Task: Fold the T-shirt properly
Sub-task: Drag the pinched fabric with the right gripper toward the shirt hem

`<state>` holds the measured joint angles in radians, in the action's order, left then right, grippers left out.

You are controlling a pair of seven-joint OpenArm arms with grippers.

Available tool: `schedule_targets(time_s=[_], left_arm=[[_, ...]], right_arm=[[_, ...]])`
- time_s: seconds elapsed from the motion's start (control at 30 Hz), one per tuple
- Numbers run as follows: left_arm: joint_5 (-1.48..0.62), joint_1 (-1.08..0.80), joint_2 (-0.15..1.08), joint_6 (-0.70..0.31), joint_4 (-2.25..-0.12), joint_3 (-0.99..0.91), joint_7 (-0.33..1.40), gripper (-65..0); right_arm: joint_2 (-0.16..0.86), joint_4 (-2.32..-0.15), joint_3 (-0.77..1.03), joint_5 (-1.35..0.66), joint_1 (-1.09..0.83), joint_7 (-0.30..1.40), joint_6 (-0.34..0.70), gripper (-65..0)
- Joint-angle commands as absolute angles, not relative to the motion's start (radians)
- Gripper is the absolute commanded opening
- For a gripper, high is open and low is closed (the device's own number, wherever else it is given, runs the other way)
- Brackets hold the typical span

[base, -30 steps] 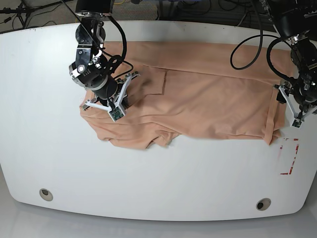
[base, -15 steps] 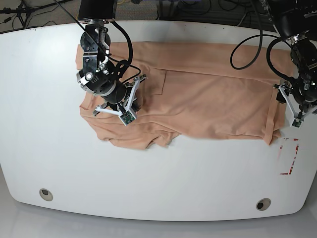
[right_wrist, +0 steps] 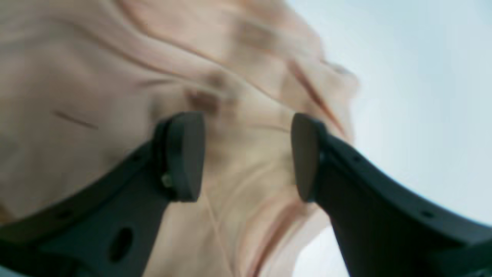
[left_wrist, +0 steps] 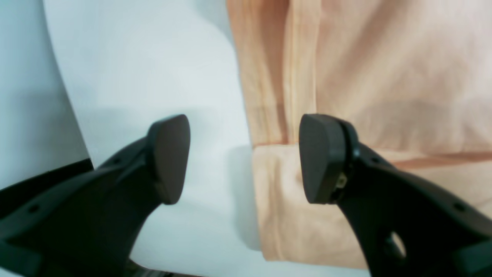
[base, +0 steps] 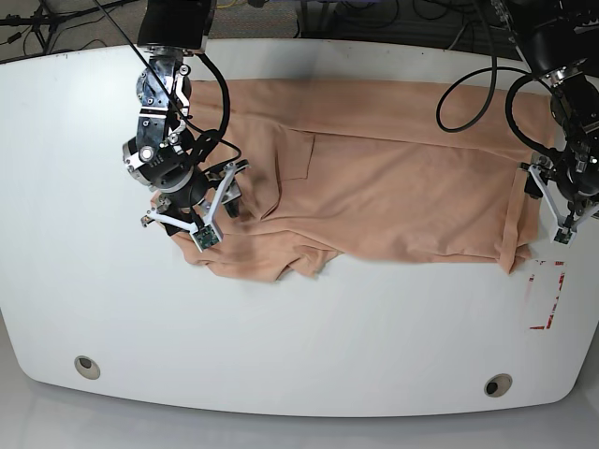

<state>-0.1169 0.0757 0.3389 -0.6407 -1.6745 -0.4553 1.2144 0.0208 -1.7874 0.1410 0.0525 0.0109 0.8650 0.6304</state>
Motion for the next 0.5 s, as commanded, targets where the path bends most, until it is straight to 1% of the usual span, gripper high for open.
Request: schedule_targets(time_s=[0.0,0.13,0.27,0.37,0.47], left_arm=[[-0.119,0.124,0.358,-0.639,-1.69,-0.458,1.204,-23.3],[-0.117,0.153,0.358,-0.639,-1.69,-0.461,1.204,-23.2],[-0.116,0.18,0.358,-0.634,-1.689,-0.461,1.204,-23.2],[-0.116,0.2,0.358,-0.633,-1.689,-0.461,1.204,-23.2],[-0.117,0.219,0.355,-0.633,-1.689,-0.461,1.204,-23.2]], right_arm=[[0.036,-1.825,0.17,0.059,0.028,0.845,0.63,-21.9],[0.047,-1.837,0.223,0.051,0.035,0.843,0.63,-23.8],[0.048,-1.816,0.3,0.051,0.088,0.845,0.636,-26.2],[0.053,-1.748,0.328,0.056,0.127,0.845,0.638,-26.6],[0.091,-1.646,0.343,0.05,0.193,0.843,0.638,-26.8]])
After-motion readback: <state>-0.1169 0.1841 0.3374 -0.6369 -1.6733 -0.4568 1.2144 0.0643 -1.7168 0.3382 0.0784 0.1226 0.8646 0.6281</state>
